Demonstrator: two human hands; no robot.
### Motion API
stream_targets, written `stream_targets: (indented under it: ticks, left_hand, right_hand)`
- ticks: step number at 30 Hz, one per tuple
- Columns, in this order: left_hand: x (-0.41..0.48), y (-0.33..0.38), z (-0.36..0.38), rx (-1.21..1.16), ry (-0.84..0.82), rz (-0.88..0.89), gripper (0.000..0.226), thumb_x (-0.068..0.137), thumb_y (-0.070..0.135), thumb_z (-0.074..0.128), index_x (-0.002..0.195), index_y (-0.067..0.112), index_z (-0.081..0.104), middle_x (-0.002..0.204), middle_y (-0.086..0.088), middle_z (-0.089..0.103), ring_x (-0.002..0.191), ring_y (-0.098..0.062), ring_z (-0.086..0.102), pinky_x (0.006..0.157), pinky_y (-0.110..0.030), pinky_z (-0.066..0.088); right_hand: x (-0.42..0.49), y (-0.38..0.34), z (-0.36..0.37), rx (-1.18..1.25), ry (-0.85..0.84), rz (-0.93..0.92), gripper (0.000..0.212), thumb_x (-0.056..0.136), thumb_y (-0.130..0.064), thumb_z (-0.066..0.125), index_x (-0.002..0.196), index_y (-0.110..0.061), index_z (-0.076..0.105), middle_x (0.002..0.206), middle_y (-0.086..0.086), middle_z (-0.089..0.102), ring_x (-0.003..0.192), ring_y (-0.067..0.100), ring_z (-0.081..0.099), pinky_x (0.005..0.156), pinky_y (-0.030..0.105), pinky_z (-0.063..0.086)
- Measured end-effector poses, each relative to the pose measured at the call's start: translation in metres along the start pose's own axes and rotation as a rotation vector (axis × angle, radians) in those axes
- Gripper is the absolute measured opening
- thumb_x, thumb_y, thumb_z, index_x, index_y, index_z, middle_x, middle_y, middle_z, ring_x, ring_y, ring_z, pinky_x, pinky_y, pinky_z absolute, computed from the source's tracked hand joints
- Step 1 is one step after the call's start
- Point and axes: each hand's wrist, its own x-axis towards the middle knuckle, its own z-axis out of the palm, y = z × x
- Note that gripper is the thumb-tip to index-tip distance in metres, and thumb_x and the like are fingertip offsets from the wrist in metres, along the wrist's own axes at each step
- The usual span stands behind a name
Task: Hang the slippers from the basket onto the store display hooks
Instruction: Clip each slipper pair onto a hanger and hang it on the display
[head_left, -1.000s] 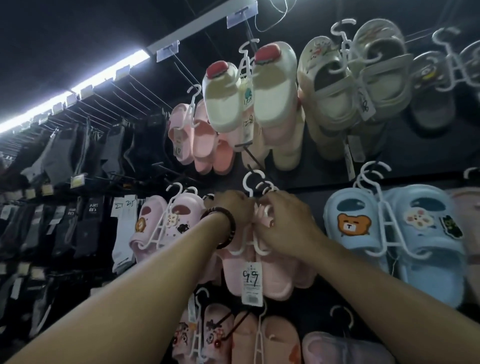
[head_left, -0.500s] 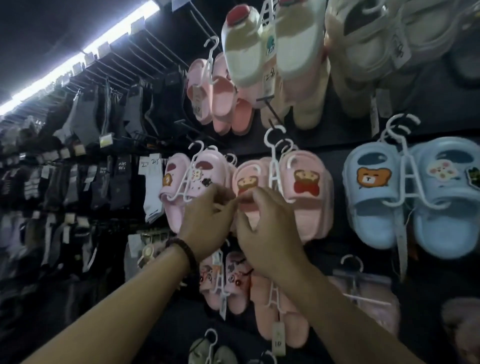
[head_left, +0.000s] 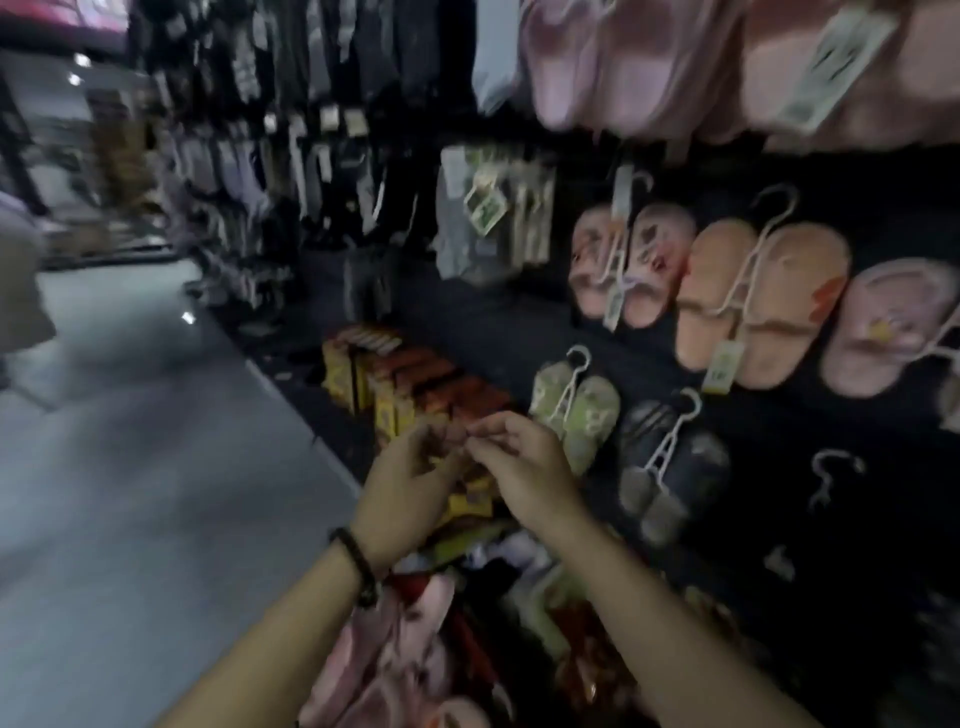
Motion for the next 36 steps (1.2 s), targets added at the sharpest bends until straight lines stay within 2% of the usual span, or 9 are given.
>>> stream_targets:
  ticks: [4,8,14,17,19,22,27,31,36]
  left_hand:
    - [-0.041,-0.092,-0.006,0.06,0.024,-0.116,0.007,0.101,0.012,0.063,0.105,0.017,0.064,0.091,-0.006,0.07,0.076,-0.023,0.071,0.065,-0.036,0.059]
    - [-0.074,-0.185,-0.012,0.172,0.031,-0.303,0.009,0.096,0.018,0.066,0.102,0.024,0.064,0.086,-0.002,0.071,0.073,-0.026,0.072,0.061,-0.041,0.056]
    - [-0.102,-0.291,-0.011,0.303,0.027,-0.494,0.011,0.092,0.014,0.069,0.102,0.016,0.069,0.092,0.0,0.071,0.085,-0.024,0.071,0.077,-0.033,0.055]
    - [-0.109,-0.334,-0.008,0.291,0.055,-0.587,0.017,0.089,0.014,0.073,0.104,0.017,0.066,0.106,-0.002,0.069,0.095,-0.02,0.066,0.079,-0.025,0.05]
    - [-0.11,-0.355,-0.01,0.29,0.043,-0.725,0.034,0.084,0.027,0.078,0.112,0.016,0.063,0.112,-0.001,0.065,0.101,-0.022,0.064,0.081,-0.03,0.05]
    - [-0.11,-0.384,-0.012,0.361,0.102,-0.956,0.081,0.066,0.061,0.069,0.131,0.015,0.056,0.135,-0.015,0.055,0.121,-0.04,0.057,0.096,-0.043,0.049]
    - [-0.109,-0.408,-0.009,0.642,0.027,-1.13,0.077,0.087,0.058,0.066,0.149,0.024,0.036,0.149,-0.023,0.033,0.137,-0.046,0.033,0.111,-0.048,0.033]
    - [-0.111,-0.426,-0.016,0.42,0.065,-1.201,0.08,0.081,0.051,0.071,0.148,0.04,0.028,0.14,-0.021,0.046,0.13,-0.046,0.044,0.109,-0.05,0.041]
    - [-0.114,-0.432,-0.016,0.407,0.121,-1.281,0.088,0.08,0.051,0.078,0.148,0.016,0.034,0.141,-0.022,0.046,0.127,-0.045,0.051,0.102,-0.048,0.048]
  right_hand:
    - [-0.029,0.08,0.056,0.057,-0.095,0.143,0.008,0.101,-0.019,0.07,0.102,-0.011,0.071,0.1,0.005,0.075,0.093,0.012,0.072,0.078,0.026,0.058]
    - [-0.045,0.154,0.091,0.054,-0.1,0.244,0.004,0.096,-0.009,0.072,0.095,-0.013,0.072,0.092,0.011,0.075,0.083,0.03,0.075,0.071,0.034,0.056]
    - [-0.051,0.243,0.125,0.052,-0.081,0.446,0.004,0.097,-0.001,0.068,0.101,0.001,0.07,0.078,0.004,0.073,0.058,0.004,0.068,0.05,0.014,0.046]
    - [-0.054,0.292,0.139,0.016,-0.07,0.55,0.006,0.095,-0.008,0.072,0.094,-0.014,0.072,0.083,0.004,0.074,0.069,0.013,0.07,0.058,0.023,0.051]
    - [-0.06,0.319,0.149,-0.036,-0.087,0.635,0.008,0.088,-0.02,0.078,0.091,-0.022,0.071,0.084,0.002,0.074,0.078,0.021,0.072,0.067,0.036,0.056]
    - [-0.068,0.348,0.163,-0.093,-0.113,0.651,0.035,0.068,-0.032,0.087,0.094,-0.025,0.064,0.092,0.003,0.072,0.082,0.022,0.071,0.073,0.04,0.057]
    - [-0.075,0.364,0.179,-0.517,-0.195,0.488,0.075,0.066,-0.054,0.091,0.124,-0.022,0.056,0.116,0.002,0.05,0.112,0.02,0.05,0.095,0.036,0.046]
    - [-0.081,0.37,0.198,-0.495,-0.243,0.459,0.121,0.053,-0.074,0.083,0.151,-0.023,0.036,0.146,0.011,0.045,0.14,0.031,0.042,0.114,0.044,0.041]
    - [-0.084,0.374,0.215,-0.635,-0.332,0.492,0.152,0.048,-0.088,0.078,0.162,-0.027,-0.003,0.168,0.015,0.009,0.156,0.041,0.02,0.12,0.06,0.034]
